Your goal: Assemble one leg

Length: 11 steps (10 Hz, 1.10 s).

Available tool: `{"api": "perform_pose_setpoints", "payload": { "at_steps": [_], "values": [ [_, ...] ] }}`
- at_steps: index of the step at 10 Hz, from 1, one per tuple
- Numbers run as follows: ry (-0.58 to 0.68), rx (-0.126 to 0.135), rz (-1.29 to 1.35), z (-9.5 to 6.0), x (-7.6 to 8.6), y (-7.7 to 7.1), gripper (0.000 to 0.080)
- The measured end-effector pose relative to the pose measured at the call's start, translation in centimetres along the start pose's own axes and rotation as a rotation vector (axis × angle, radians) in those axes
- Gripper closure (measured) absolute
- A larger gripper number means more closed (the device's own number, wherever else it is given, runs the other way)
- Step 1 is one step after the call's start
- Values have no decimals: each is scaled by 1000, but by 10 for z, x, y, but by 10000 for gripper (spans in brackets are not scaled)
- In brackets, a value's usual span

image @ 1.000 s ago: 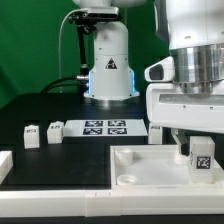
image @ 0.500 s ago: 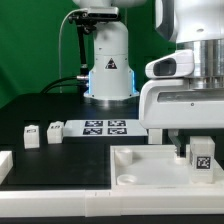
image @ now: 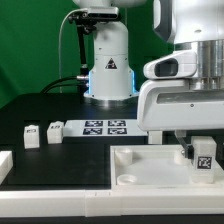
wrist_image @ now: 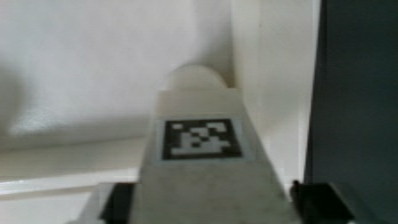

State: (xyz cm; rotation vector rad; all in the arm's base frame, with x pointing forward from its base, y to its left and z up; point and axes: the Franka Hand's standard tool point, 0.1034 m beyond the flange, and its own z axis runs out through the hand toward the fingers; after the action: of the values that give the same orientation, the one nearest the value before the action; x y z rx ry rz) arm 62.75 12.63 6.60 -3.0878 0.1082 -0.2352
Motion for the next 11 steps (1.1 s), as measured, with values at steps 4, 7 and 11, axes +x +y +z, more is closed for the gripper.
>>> {"api": "perform_pose_setpoints", "payload": {
  "at_steps": [4, 7, 11],
  "values": [
    [2, 0, 71, 1, 0, 3, 506],
    [8, 11, 417, 1, 0, 7, 506],
    [-4, 14, 929, 1, -2, 8, 506]
  ]
}}
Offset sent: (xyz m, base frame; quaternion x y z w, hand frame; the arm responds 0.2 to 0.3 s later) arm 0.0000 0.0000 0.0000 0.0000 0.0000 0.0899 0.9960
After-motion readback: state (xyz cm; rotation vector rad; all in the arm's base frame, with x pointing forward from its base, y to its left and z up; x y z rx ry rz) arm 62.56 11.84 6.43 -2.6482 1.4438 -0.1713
